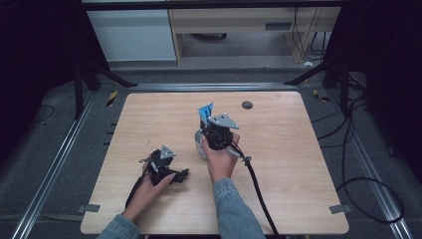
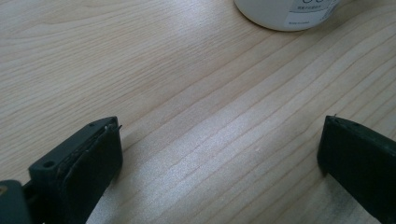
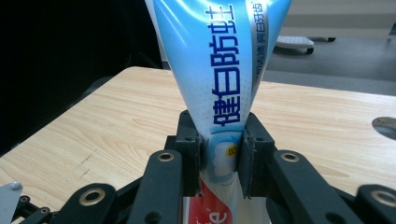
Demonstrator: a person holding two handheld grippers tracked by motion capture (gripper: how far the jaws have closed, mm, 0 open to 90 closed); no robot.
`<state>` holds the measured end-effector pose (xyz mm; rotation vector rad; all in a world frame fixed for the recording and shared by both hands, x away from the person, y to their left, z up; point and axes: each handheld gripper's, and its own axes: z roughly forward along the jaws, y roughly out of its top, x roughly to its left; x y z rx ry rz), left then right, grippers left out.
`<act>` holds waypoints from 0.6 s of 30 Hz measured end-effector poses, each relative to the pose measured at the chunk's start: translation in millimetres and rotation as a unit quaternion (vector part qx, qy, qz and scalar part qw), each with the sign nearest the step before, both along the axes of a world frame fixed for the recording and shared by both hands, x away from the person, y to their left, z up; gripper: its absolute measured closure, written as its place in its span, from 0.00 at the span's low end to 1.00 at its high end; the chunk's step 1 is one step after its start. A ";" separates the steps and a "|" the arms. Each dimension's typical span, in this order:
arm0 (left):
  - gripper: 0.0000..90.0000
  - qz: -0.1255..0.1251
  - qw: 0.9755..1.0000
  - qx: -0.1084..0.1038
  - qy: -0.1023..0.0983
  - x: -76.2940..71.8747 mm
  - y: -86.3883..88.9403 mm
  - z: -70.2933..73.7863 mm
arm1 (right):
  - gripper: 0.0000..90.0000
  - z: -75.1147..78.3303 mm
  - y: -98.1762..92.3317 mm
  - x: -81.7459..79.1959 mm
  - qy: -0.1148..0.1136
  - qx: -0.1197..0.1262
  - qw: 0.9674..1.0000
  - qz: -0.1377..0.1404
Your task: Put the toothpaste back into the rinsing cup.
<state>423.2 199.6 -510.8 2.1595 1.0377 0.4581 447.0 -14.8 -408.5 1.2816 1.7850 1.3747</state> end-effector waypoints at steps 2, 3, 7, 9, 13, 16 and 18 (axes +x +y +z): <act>0.00 0.000 1.000 0.000 0.000 0.0 -0.3 -0.1 | 0.81 -0.7 -0.4 0.6 0.002 0.002 1.000 0.001; 0.00 -0.001 1.000 0.001 0.000 0.1 -0.3 0.1 | 0.81 -2.3 -0.8 1.9 0.006 0.006 1.000 0.002; 0.00 0.000 1.000 0.002 0.000 0.0 -0.4 0.2 | 0.81 -4.3 -1.3 3.2 0.012 0.010 1.000 0.004; 0.00 0.000 1.000 0.002 0.000 0.0 -0.6 0.2 | 0.81 -5.3 -1.4 3.9 0.015 0.014 1.000 0.004; 0.00 -0.001 1.000 0.002 0.000 0.1 -0.7 0.2 | 0.81 -6.9 -2.4 5.6 0.022 0.019 1.000 0.005; 0.00 -0.001 1.000 0.003 0.000 0.1 -0.6 0.2 | 0.81 -8.1 -3.4 6.9 0.025 0.024 0.999 0.005; 0.00 -0.001 1.000 0.003 0.000 0.1 -0.6 0.3 | 0.81 -8.9 -3.9 7.6 0.028 0.027 0.999 0.005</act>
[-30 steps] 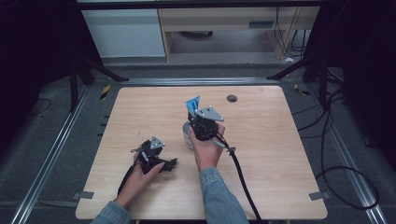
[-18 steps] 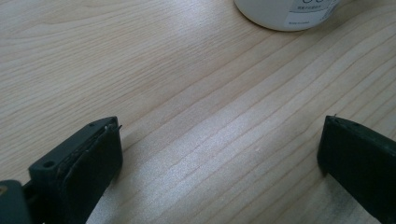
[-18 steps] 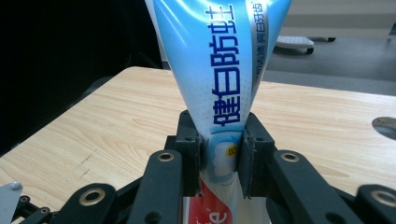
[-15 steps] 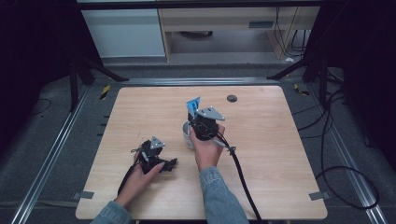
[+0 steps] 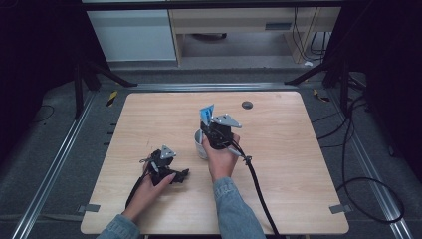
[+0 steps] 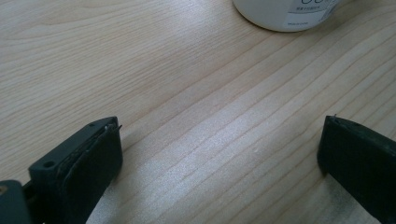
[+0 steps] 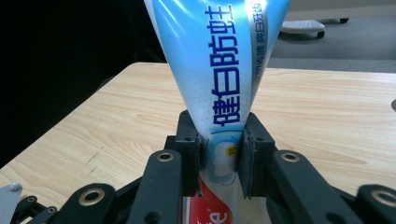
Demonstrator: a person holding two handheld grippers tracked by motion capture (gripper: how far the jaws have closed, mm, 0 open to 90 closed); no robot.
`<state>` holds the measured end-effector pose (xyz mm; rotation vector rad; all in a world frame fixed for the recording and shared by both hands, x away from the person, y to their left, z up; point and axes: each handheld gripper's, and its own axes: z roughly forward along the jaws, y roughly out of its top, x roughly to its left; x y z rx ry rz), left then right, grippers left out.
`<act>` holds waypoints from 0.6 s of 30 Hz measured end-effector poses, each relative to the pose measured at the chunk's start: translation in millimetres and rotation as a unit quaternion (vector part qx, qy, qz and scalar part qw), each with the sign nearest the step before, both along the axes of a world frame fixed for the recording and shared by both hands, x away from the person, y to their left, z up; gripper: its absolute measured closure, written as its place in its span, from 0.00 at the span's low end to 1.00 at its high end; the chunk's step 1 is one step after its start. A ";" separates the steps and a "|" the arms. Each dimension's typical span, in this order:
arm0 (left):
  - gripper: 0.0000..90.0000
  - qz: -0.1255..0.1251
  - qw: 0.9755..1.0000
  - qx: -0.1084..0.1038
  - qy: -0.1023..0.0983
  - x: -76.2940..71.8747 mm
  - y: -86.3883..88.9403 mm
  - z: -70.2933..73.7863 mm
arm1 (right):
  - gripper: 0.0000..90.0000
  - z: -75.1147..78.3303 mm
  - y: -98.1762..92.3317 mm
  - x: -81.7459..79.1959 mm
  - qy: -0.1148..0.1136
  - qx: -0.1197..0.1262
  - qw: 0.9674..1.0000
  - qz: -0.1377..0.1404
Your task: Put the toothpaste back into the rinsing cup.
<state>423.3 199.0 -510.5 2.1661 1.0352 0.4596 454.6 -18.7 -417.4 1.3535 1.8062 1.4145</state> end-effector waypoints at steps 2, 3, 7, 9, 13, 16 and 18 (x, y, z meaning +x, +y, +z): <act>0.00 0.000 1.000 0.001 0.000 0.0 0.0 0.0 | 0.81 -0.8 -0.4 0.6 0.002 0.003 1.000 0.000; 0.00 0.000 1.000 0.001 0.000 0.0 0.0 0.0 | 0.81 -1.0 -0.5 0.9 0.003 0.004 1.000 0.000; 0.00 0.000 1.000 0.000 0.000 0.1 -0.2 -0.1 | 0.80 -3.2 -2.1 2.9 0.009 0.007 1.000 0.001; 0.00 0.000 1.000 0.000 0.000 0.0 -0.2 -0.1 | 0.80 -4.8 -2.9 4.4 0.014 0.011 1.000 0.001; 0.00 0.000 1.000 0.000 -0.001 0.1 -0.2 -0.1 | 0.80 -7.0 -2.9 5.9 0.020 0.015 1.000 0.002; 0.00 0.000 1.000 0.000 -0.001 0.1 -0.2 -0.1 | 0.80 -6.9 -3.2 6.6 0.021 0.017 1.000 0.004; 0.00 0.000 1.000 0.001 0.000 0.0 -0.2 0.0 | 0.80 -7.0 -3.5 7.5 0.023 0.020 1.000 0.005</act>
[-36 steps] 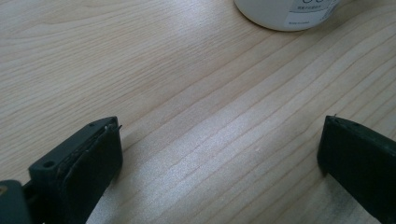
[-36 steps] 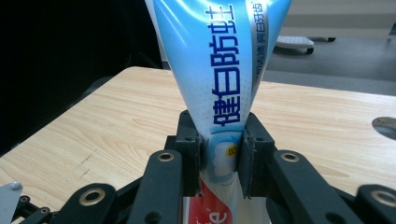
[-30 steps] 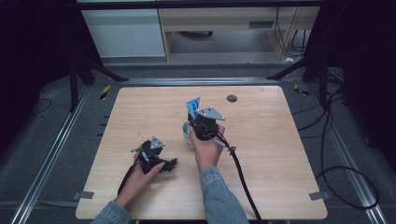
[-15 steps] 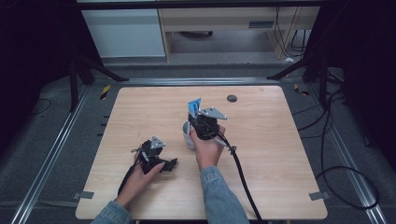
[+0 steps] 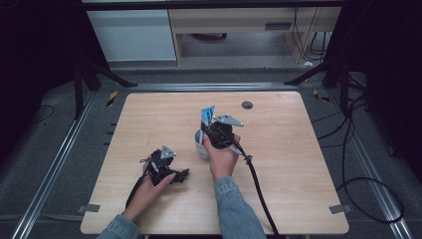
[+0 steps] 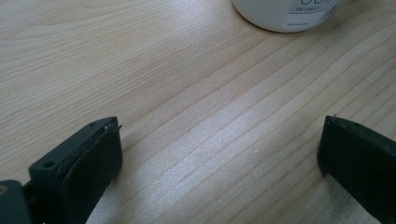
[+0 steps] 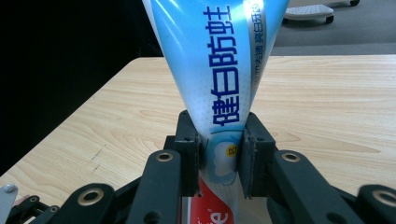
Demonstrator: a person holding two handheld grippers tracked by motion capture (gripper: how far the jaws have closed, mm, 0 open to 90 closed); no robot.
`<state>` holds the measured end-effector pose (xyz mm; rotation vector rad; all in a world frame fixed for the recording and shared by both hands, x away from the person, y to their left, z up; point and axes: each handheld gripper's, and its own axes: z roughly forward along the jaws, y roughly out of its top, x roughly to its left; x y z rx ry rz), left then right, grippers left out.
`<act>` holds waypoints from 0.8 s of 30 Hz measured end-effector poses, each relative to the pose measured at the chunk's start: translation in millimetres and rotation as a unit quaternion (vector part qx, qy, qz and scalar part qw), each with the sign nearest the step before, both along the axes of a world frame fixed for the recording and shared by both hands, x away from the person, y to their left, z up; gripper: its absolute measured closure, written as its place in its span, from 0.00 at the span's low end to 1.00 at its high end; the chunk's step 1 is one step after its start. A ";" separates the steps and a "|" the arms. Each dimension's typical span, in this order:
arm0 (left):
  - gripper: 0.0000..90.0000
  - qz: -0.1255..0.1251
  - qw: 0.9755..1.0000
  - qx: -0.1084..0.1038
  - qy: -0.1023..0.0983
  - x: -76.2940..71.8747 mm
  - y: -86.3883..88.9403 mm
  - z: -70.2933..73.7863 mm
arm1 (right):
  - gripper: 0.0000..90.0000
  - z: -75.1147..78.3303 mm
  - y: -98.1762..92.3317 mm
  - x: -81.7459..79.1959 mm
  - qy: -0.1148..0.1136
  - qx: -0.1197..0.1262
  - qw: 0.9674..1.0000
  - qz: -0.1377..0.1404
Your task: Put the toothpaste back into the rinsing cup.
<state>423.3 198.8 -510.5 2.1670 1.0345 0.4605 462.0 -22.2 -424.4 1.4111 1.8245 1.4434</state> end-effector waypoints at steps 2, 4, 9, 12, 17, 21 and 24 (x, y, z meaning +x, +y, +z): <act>0.00 0.000 1.000 0.000 0.000 0.0 -0.1 0.0 | 0.80 -0.2 -0.9 0.8 0.001 0.001 1.000 0.001; 0.00 0.000 1.000 -0.001 0.000 0.0 -0.3 -0.1 | 0.80 -0.2 -1.7 1.7 0.004 0.003 1.000 0.002; 0.00 0.000 1.000 -0.001 0.000 0.1 -0.4 -0.1 | 0.79 -1.0 -6.4 4.1 0.011 0.011 1.000 0.002; 0.00 0.000 1.000 -0.001 0.000 0.1 -0.5 -0.1 | 0.79 -0.9 -7.6 4.9 0.013 0.013 1.000 0.003; 0.00 0.000 1.000 -0.001 0.000 0.1 -0.5 -0.1 | 0.78 -1.2 -10.8 6.2 0.016 0.013 1.000 0.006; 0.00 0.000 1.000 -0.002 0.000 0.2 -0.7 -0.1 | 0.77 -0.9 -12.7 6.7 0.019 0.012 1.000 0.009; 0.00 0.000 1.000 -0.002 0.000 0.2 -0.7 -0.1 | 0.74 -1.1 -13.4 7.1 0.020 0.007 1.000 0.008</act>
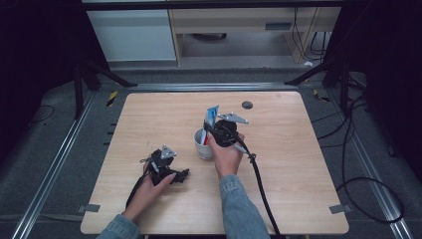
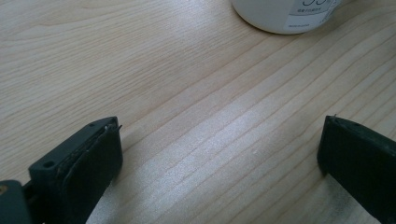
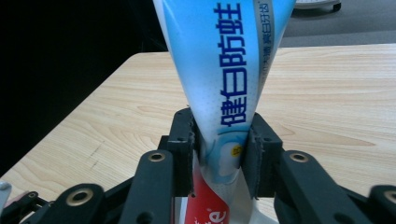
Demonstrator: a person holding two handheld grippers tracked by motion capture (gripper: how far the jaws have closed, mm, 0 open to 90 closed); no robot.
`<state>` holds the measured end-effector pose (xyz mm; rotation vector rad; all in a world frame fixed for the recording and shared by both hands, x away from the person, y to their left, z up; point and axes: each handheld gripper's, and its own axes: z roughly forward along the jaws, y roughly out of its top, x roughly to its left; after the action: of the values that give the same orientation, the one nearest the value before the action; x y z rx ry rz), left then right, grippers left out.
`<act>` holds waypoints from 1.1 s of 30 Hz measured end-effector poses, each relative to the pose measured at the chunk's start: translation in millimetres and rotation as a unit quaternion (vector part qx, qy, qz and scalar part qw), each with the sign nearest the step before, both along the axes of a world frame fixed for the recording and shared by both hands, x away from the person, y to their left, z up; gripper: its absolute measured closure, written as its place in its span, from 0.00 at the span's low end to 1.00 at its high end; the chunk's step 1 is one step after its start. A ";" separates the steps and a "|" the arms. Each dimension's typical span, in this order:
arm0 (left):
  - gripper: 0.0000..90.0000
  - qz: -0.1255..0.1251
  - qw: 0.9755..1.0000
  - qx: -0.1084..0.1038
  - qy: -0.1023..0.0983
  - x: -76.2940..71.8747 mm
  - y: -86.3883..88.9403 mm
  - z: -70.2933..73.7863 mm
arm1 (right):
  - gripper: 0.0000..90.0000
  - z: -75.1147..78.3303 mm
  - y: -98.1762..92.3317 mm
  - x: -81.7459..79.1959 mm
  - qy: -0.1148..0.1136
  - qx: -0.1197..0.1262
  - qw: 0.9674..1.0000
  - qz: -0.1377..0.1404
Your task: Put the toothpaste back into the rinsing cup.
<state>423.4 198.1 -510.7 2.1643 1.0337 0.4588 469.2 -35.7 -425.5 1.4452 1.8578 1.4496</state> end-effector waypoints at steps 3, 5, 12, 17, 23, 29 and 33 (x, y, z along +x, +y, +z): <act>0.00 0.000 1.000 0.000 0.000 0.0 0.0 0.0 | 0.72 -0.6 -0.6 0.1 0.001 -0.003 1.000 -0.001; 0.00 0.000 1.000 0.000 0.000 0.0 0.0 0.0 | 0.69 -1.2 -0.3 -0.2 0.000 -0.010 1.000 -0.001; 0.00 0.000 1.000 0.000 0.000 0.0 0.0 0.1 | 0.68 -0.7 -1.2 -0.7 0.000 -0.015 1.000 -0.001; 0.00 0.000 1.000 0.000 0.000 0.0 -0.1 0.1 | 0.65 -0.4 -3.5 -1.5 -0.002 -0.019 1.000 -0.005; 0.00 -0.001 1.000 0.000 0.000 -0.2 -0.1 0.0 | 0.62 3.5 -5.1 -4.2 -0.009 -0.030 0.999 -0.010; 0.00 -0.002 1.000 0.000 0.000 -0.3 -0.1 0.0 | 0.53 11.2 -4.6 -5.7 -0.022 -0.050 0.998 -0.015; 0.00 -0.002 1.000 0.000 0.000 -0.4 -0.2 0.0 | 0.47 14.3 -4.3 -7.3 -0.031 -0.063 0.997 -0.020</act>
<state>423.0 197.9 -510.7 2.1658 1.0299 0.4557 461.8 -40.0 -411.2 1.3554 1.8365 1.3180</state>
